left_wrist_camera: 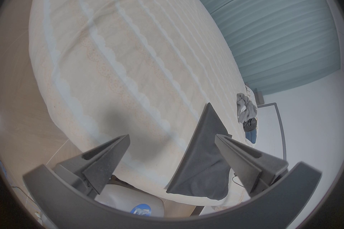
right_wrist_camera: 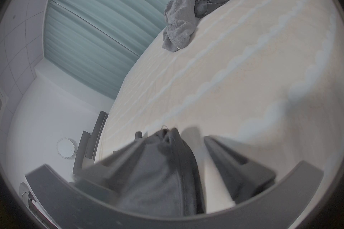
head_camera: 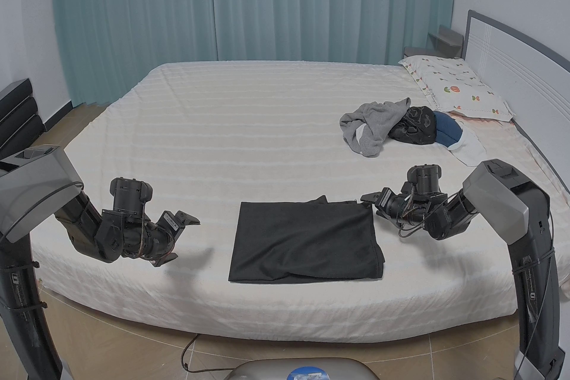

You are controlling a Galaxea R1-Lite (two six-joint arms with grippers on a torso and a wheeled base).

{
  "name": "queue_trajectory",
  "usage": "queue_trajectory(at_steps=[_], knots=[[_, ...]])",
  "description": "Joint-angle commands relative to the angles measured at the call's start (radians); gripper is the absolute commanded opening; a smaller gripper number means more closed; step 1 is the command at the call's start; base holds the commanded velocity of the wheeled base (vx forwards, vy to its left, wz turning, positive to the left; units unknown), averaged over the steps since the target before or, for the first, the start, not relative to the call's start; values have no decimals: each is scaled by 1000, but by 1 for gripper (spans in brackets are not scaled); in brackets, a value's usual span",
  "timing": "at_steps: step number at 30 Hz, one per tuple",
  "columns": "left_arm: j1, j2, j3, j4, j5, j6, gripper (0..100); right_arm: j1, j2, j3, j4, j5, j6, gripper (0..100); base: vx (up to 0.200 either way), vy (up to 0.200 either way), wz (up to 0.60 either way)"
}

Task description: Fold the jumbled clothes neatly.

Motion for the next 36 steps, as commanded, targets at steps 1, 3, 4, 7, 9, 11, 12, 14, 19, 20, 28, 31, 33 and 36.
queue_trajectory(at_steps=[1, 3, 4, 7, 9, 11, 12, 14, 19, 20, 28, 31, 33, 36], knots=[[-1, 2, -2, -1, -1, 0, 100, -1, -179, 226, -13, 16, -11, 100, 0, 0, 0], [-1, 2, 1, -1, -1, 0, 100, 4, -242, 330, -35, 31, -12, 100, 0, 0, 0], [-1, 2, 1, -1, -1, 0, 100, 4, -245, 338, -38, 32, -14, 100, 0, 0, 0], [1, 0, 4, -1, -1, 0, 100, 5, -379, 582, -142, 83, -26, 100, 0, 0, 0], [-1, 0, 4, -1, -1, 0, 100, 8, -423, 675, -179, 114, -27, 100, 0, 0, 0], [1, 0, 4, -1, -1, 0, 100, 25, -461, 757, -214, 135, -26, 100, 0, 0, 0], [-1, 0, 4, -1, -1, 0, 100, 40, -477, 810, -240, 135, -27, 100, 0, 0, 0], [1, 0, 6, -1, -1, 0, 100, 59, -468, 844, -277, 135, -24, 100, 0, 0, 0], [1, 0, 6, -1, -1, 0, 100, 79, -400, 870, -352, 135, -20, 100, 0, 0, 0], [1, 0, 4, -1, -1, 0, 100, 82, -389, 872, -364, 135, -21, 100, 0, 0, 0], [-1, 0, 9, -2, -1, 1, 100, 109, -345, 856, -394, 135, -17, 100, 0, 0, 0], [-1, 0, 9, -1, -1, 1, 100, 105, -337, 850, -395, 138, -20, 100, 0, 0, 0], [-1, 0, 9, -1, -1, 1, 100, 102, -319, 847, -400, 134, -26, 0, 0, 0, 0], [-1, 0, 9, -1, -1, 1, 100, 94, -314, 850, -404, 132, -27, 0, 0, 0, 0]])
